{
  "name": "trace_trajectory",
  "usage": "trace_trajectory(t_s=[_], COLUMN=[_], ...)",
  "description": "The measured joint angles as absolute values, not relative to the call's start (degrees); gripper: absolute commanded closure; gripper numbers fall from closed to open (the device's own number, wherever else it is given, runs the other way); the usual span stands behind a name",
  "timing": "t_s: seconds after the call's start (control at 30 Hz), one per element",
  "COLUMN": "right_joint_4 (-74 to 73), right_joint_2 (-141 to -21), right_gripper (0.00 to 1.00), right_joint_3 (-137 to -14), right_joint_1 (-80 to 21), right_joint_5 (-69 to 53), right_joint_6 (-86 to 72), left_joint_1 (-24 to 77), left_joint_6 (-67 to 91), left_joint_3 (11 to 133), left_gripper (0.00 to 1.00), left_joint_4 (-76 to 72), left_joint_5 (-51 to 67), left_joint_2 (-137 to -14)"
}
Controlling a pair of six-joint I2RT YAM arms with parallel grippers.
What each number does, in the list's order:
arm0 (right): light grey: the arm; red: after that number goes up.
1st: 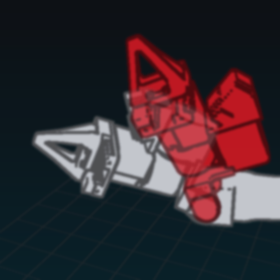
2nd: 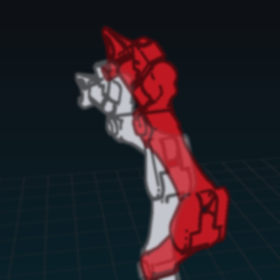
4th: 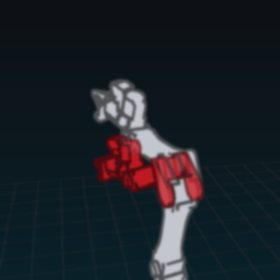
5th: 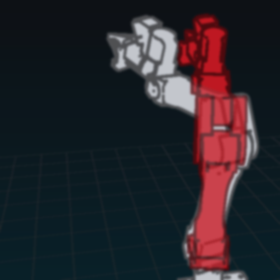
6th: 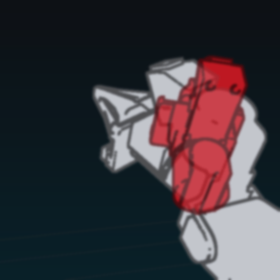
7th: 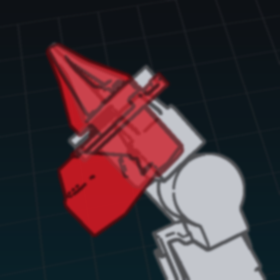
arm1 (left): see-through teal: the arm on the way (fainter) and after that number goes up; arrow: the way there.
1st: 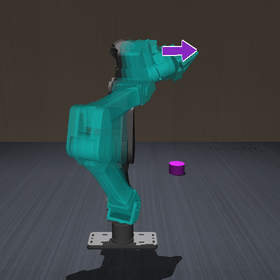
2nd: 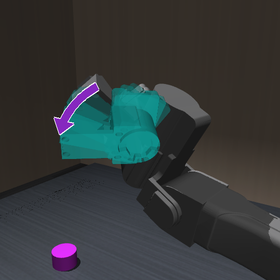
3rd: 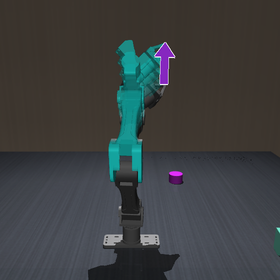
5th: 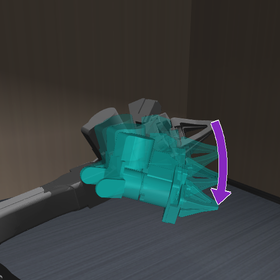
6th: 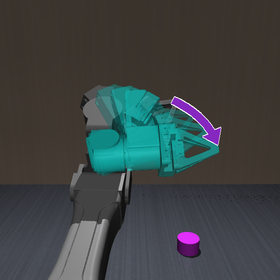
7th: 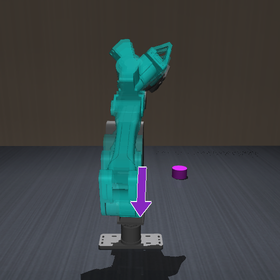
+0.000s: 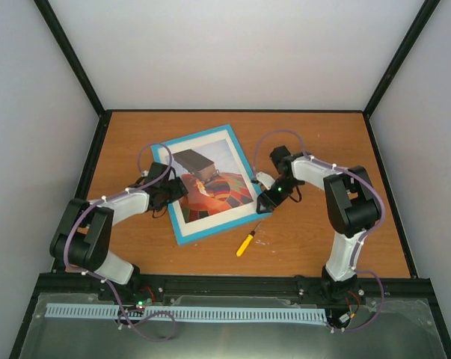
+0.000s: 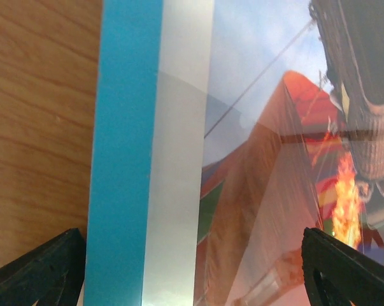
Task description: Take the photo out of the frame
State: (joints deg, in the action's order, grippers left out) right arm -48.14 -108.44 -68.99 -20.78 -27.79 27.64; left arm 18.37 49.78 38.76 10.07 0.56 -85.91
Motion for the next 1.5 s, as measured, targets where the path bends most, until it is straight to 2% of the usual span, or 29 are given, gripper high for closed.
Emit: trace_trajectory(t_s=[0.23,0.47,0.6,0.77,0.97,1.13,1.5], right_joint_4=[-51.09,-54.13,-54.26,-52.86,-50.22,-43.9,-36.95], right_joint_2=[-104.99,-98.8,-92.68,-88.16,-85.97,-85.67,-95.85], right_gripper=[0.33,0.3,0.3,0.37,0.49,0.57,0.6], right_joint_3=[-64.45,-64.69,-64.86,-62.65,-60.34,-60.36,-61.73], right_joint_1=[-27.66,-28.03,-26.0,-25.04,-30.39,-38.89,-51.11], right_joint_5=[-28.56,-30.06,-30.35,-31.03,-29.65,-25.45,-14.94], right_joint_6=[26.74,28.82,30.04,32.51,36.38,37.3,40.97], left_joint_1=[15.75,14.48,14.48,14.5,14.52,14.57,14.57], left_joint_6=[46.72,44.53,42.92,39.07,35.81,35.16,37.01], left_joint_3=[39.92,42.02,44.38,43.7,37.54,35.46,32.88], left_gripper=[0.1,0.11,0.22,0.33,0.35,0.35,0.33], left_joint_4=[9.08,13.15,18.68,21.34,21.32,22.35,20.18], left_joint_5=[-1.13,0.01,-1.34,1.72,9.45,13.06,16.12], left_joint_2=[-87.66,-87.2,-82.7,-71.44,-61.6,-63.24,-67.51])
